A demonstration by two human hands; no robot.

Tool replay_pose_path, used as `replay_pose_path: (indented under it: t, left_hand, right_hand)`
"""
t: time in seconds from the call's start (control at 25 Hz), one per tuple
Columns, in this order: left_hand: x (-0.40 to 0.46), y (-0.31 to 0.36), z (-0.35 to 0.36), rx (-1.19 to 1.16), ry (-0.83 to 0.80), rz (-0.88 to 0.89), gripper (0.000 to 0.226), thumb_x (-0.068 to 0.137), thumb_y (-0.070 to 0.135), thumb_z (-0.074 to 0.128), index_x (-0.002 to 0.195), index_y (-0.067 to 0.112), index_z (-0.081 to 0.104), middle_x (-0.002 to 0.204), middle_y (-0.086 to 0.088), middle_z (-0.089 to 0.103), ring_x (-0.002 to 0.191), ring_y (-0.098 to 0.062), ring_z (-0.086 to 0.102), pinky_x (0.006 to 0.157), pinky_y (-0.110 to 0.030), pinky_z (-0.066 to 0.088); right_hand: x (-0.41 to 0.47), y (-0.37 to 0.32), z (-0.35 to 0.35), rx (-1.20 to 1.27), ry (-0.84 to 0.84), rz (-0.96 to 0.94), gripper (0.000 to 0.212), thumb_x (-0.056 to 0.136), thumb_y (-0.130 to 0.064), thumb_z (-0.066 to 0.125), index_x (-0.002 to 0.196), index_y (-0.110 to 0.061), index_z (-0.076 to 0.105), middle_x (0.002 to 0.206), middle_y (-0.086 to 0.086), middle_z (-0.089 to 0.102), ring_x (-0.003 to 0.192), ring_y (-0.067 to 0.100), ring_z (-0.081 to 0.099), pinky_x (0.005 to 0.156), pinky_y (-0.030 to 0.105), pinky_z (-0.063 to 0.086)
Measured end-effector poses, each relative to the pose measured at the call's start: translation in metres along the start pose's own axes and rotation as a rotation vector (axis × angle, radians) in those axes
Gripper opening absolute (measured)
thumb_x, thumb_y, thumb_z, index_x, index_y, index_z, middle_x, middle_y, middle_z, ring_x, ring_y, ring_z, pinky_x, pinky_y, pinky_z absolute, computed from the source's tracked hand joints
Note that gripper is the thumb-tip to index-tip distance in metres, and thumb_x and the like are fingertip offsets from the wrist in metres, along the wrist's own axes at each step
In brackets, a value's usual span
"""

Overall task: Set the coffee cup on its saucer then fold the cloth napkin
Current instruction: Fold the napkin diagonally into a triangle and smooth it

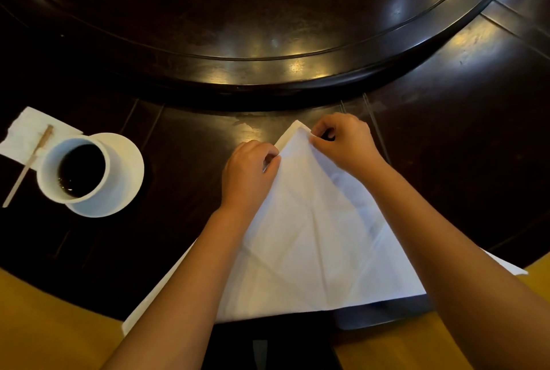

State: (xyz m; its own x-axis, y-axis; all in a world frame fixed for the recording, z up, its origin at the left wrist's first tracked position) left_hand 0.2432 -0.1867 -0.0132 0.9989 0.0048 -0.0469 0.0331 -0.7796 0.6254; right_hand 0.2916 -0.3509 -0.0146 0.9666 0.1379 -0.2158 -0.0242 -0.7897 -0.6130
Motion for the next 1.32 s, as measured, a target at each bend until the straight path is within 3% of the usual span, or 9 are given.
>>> replay_pose_path:
  t: [0.16, 0.44, 0.56, 0.64, 0.76, 0.92, 1.2, 1.32]
  left_hand:
    - [0.009, 0.002, 0.003, 0.077, -0.067, 0.006, 0.010, 0.091, 0.021, 0.056, 0.091, 0.014, 0.064, 0.084, 0.003, 0.060, 0.077, -0.009, 0.047, 0.063, -0.021, 0.036]
    - [0.013, 0.004, 0.002, 0.108, -0.073, -0.015, 0.009, 0.092, 0.020, 0.054, 0.088, 0.013, 0.058, 0.078, 0.004, 0.052, 0.071, -0.013, 0.050, 0.057, -0.020, 0.033]
    - [0.008, 0.005, -0.007, 0.148, 0.025, -0.048, 0.019, 0.091, 0.020, 0.056, 0.109, 0.013, 0.057, 0.099, -0.005, 0.060, 0.094, -0.021, 0.056, 0.072, -0.028, 0.044]
    - [-0.012, 0.011, -0.009, 0.262, 0.105, -0.002, 0.041, 0.093, 0.023, 0.047, 0.133, 0.010, 0.045, 0.131, -0.011, 0.053, 0.122, -0.026, 0.046, 0.095, -0.040, 0.039]
    - [-0.067, 0.021, 0.028, 0.453, -0.050, 0.129, 0.058, 0.094, 0.035, 0.024, 0.148, 0.016, 0.015, 0.155, -0.010, 0.019, 0.143, -0.026, 0.013, 0.110, -0.056, 0.015]
    - [-0.092, 0.005, 0.063, 0.584, -0.197, 0.231, 0.063, 0.093, 0.047, 0.020, 0.149, 0.023, 0.005, 0.157, -0.007, 0.009, 0.144, -0.024, 0.001, 0.112, -0.057, 0.006]
    - [-0.037, -0.021, 0.038, 0.615, -0.208, 0.190, 0.061, 0.092, 0.049, 0.011, 0.147, 0.029, -0.005, 0.159, -0.003, 0.002, 0.141, -0.014, -0.014, 0.111, -0.048, -0.011]
    - [-0.055, -0.011, 0.032, 0.592, -0.132, 0.100, 0.060, 0.095, 0.044, 0.016, 0.148, 0.023, -0.003, 0.158, -0.005, 0.002, 0.143, -0.020, -0.007, 0.111, -0.052, -0.004]
  right_hand:
    - [0.001, -0.006, -0.001, 0.010, 0.045, -0.071, 0.009, 0.089, -0.024, 0.059, 0.088, -0.015, 0.060, 0.079, 0.000, 0.060, 0.077, 0.016, 0.055, 0.088, 0.044, 0.047]
    - [0.008, -0.007, 0.004, -0.072, 0.128, -0.075, 0.013, 0.088, -0.027, 0.060, 0.088, -0.015, 0.062, 0.082, 0.002, 0.062, 0.080, 0.017, 0.055, 0.088, 0.031, 0.030]
    - [0.001, -0.012, 0.001, -0.079, 0.165, -0.067, 0.026, 0.088, -0.028, 0.060, 0.109, -0.013, 0.060, 0.105, 0.008, 0.063, 0.099, 0.024, 0.055, 0.093, 0.034, 0.031]
    - [-0.024, -0.022, -0.001, -0.212, 0.229, -0.144, 0.041, 0.091, -0.028, 0.053, 0.130, -0.014, 0.048, 0.130, 0.011, 0.055, 0.121, 0.028, 0.046, 0.099, 0.040, 0.031]
    - [-0.087, -0.022, 0.029, -0.362, 0.145, -0.223, 0.049, 0.097, -0.034, 0.027, 0.144, -0.019, 0.027, 0.152, 0.009, 0.027, 0.142, 0.028, 0.016, 0.111, 0.052, 0.015]
    - [-0.120, 0.005, 0.069, -0.433, -0.027, -0.110, 0.055, 0.096, -0.045, 0.009, 0.147, -0.024, 0.010, 0.156, 0.002, 0.004, 0.144, 0.024, 0.000, 0.114, 0.056, 0.006]
    - [-0.075, -0.020, 0.066, -0.321, 0.013, -0.087, 0.054, 0.097, -0.039, 0.016, 0.147, -0.025, 0.004, 0.157, 0.002, 0.000, 0.143, 0.018, -0.010, 0.116, 0.049, -0.007]
    - [-0.104, -0.020, 0.056, -0.331, 0.139, -0.044, 0.054, 0.096, -0.039, 0.017, 0.147, -0.023, 0.010, 0.155, 0.001, -0.001, 0.144, 0.020, -0.005, 0.114, 0.046, -0.011]
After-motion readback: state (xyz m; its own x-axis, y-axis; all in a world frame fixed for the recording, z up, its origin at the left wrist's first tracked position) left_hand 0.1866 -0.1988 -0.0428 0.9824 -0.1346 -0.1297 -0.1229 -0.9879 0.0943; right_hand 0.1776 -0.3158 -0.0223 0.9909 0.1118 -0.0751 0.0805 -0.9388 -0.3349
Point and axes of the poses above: each hand's wrist, its own x-axis towards the middle knuckle, its own z-axis out of the palm, y = z × x, the point moved 10 cm from there along x, towards the middle knuckle
